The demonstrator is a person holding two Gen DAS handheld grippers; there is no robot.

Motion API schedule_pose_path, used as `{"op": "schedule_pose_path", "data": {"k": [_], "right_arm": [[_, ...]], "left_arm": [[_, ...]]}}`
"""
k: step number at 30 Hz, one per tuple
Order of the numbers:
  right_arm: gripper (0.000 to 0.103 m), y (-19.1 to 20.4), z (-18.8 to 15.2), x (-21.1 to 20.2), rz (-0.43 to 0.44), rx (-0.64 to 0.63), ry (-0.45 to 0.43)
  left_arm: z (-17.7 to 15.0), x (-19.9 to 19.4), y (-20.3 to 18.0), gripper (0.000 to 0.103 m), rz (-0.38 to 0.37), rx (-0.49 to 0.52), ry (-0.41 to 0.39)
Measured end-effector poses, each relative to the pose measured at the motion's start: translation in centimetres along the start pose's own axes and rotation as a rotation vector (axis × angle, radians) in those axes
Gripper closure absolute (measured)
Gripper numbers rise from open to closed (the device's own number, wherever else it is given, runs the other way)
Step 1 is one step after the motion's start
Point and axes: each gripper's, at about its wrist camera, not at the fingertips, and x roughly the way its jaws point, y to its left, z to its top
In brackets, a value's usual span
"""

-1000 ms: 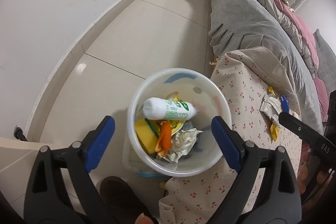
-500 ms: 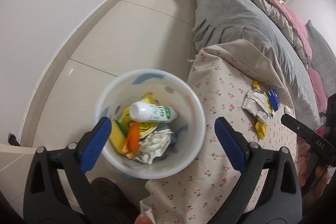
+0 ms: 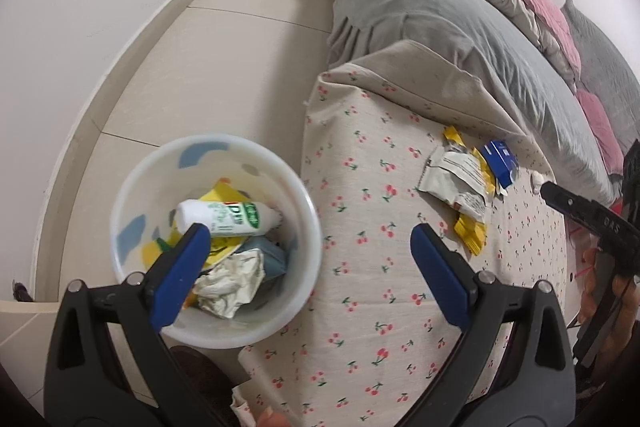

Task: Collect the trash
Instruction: 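Move the right tool to the blue biscuit box and grasp it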

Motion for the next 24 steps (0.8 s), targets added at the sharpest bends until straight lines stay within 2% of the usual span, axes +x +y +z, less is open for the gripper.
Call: {"op": "schedule_pose_path", "data": {"k": [6, 12, 17, 20, 24], "right_arm": [[0.032, -3.0, 0.9, 1.2, -0.054, 0.047, 0.021], [0.032, -5.1, 2.1, 3.0, -0.036, 0.147, 0.038], [0.031, -5.8, 3.1, 4.3, -0.056, 0.224, 0.032], [0.021, -5.9, 3.7, 5.2, -0.060, 0.282, 0.031], [0.019, -5.5, 4.2, 6.2, -0.088, 0.346, 0.010]], "left_arm": [[0.1, 0.8, -1.5, 0.003, 0.014, 0.031, 0.017], [0.6, 2.1, -2.5, 0.003, 0.036, 0.054, 0.040], [1.1, 2.9, -2.9, 0.003, 0.047, 0.067, 0.054], [1.3, 3.2, -2.7, 0.003, 0.056, 0.071, 0.059], [1.5, 3.4, -2.2, 0.003, 0.066, 0.066, 0.064]]}}
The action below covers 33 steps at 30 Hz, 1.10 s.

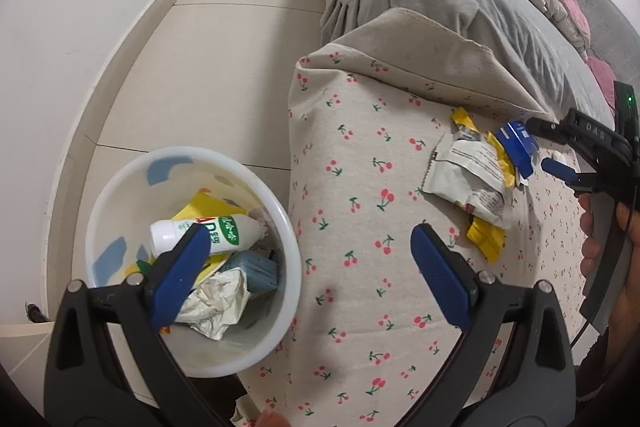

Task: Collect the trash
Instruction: 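Move the right tool to the blue biscuit box and grasp it, then grasp the white packet with the left tool while the right tool holds the blue box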

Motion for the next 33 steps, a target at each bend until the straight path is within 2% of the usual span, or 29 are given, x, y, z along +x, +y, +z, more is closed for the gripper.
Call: {"op": "schedule_pose_path", "data": {"k": [5, 11, 14, 16, 18, 19, 28, 33], "right_arm": [[0.019, 1.5, 0.3, 1.4, -0.038, 0.033, -0.025], [0.019, 2.1, 0.7, 3.8, -0.158, 0.017, -0.028], [0.019, 1.8, 1.1, 4.1, -0.159, 0.027, -0.027], [0.022, 1.2, 1.3, 3.9, -0.141, 0.025, -0.006], [0.035, 0.6, 1.6, 3.9, -0.117, 0.015, 0.020], [0.046, 0.4, 1.5, 4.0, -0.108, 0.003, 0.039], [0.048, -2.2, 0.5, 2.4, -0.014, -0.045, 0.135], [0.048, -2.8, -0.8, 0.0, 0.032, -0.081, 0.131]], "left_arm": [[0.2, 0.1, 0.7, 0.003, 0.010, -0.012, 0.002], [0.2, 0.4, 0.7, 0.003, 0.022, -0.005, 0.008], [0.2, 0.7, 0.3, 0.003, 0.026, 0.011, 0.012], [0.3, 0.9, -0.1, 0.003, 0.026, 0.019, 0.015], [0.4, 1.1, -0.7, 0.003, 0.022, 0.026, 0.019], [0.5, 1.2, -1.0, 0.003, 0.019, 0.030, 0.020], [1.0, 1.7, -4.6, 0.003, -0.025, 0.067, 0.032], [1.8, 2.1, -6.9, 0.003, -0.071, 0.066, 0.036]]}}
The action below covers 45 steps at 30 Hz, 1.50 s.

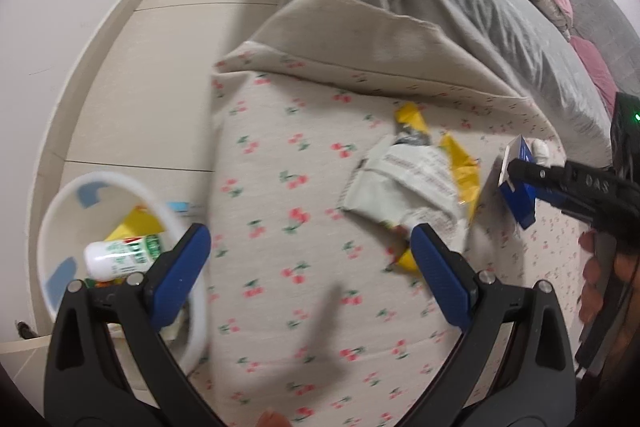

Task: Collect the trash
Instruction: 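Grasp the white packet with the left tool while the right tool holds the blue box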

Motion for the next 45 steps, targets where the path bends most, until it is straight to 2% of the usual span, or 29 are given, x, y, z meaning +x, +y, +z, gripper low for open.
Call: {"op": "schedule_pose_path", "data": {"k": [9, 15, 22, 23, 24, 25, 27, 30, 45], "right_arm": [[0.048, -0.4, -2.0, -3.8, 0.003, -0.073, -0.058], [0.048, -2.1, -2.1, -6.5, -0.027, -0.092, -0.086], [0.048, -3.6, -2.1, -6.6, -0.025, -0.058, -0.092], [0.048, -3.7, -2.2, -6.7, -0.025, -0.055, -0.091], [0.048, -3.9, -2.2, -6.8, -0.024, -0.051, -0.090], [0.048, -4.0, -2.3, -6.8, -0.023, -0.049, -0.090], [0.048, -3.9, -2.5, -6.9, -0.020, -0.047, -0.092], [0.048, -3.6, -2.7, -7.0, -0.015, -0.048, -0.098], [0.048, -0.5, -3.7, -9.1, 0.021, -0.104, -0.159]], "left_arm": [[1.1, 2.4, -4.9, 0.003, -0.073, 0.053, 0.013], [1.5, 3.7, -5.9, 0.003, -0.055, 0.040, 0.025], [1.6, 5.1, -5.7, 0.004, -0.007, -0.003, 0.046], [1.6, 5.3, -5.6, 0.006, -0.003, -0.007, 0.052], [1.5, 5.5, -5.6, 0.014, -0.005, -0.010, 0.057], [1.5, 5.6, -5.5, 0.015, -0.007, -0.012, 0.063], [1.4, 5.2, -5.6, 0.020, -0.003, -0.002, 0.050], [1.2, 4.5, -5.4, 0.021, -0.022, 0.005, 0.039], [0.5, -0.6, -3.5, 0.022, -0.059, 0.041, -0.063]]}}
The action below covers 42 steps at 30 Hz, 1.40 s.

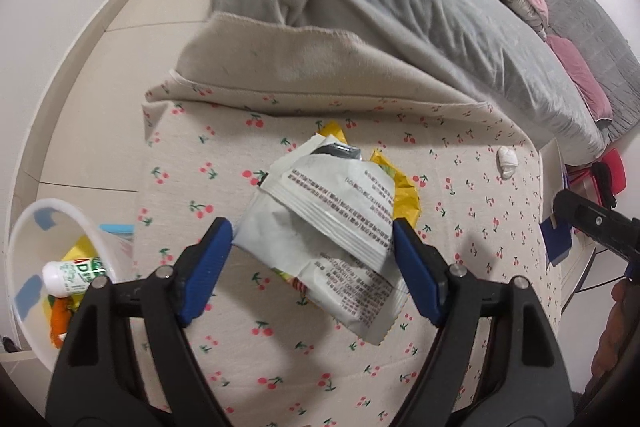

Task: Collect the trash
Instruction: 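Grasp the white packet with the left tool while the right tool holds the blue box, then carry the white packet to the wastebasket with the left tool and release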

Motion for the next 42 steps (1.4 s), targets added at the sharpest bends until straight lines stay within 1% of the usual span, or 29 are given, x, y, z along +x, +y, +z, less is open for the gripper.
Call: {"op": "schedule_pose_path", "data": {"k": [9, 19, 30, 42], "right_arm": [[0.048, 3.6, -0.4, 0.0, 0.028, -0.085, -0.013], [0.048, 7.9, -1.1, 1.1, 0.061, -0.166, -0.001], [0.048, 12.2, -2.2, 2.8, 0.098, -0.223, 0.022], [0.048, 18.3, -4.2, 5.2, 0.156, -0.290, 0.063]], "left_arm": [[-0.2, -2.4, 1.8, 0.022, 0.000, -0.017, -0.062], [-1.0, -4.5, 5.3, 0.022, 0.011, -0.065, -0.104], [-2.6, -6.6, 9.8, 0.022, 0.030, -0.130, -0.132], [-5.1, -8.2, 15.7, 0.022, 0.064, -0.206, -0.135]]}}
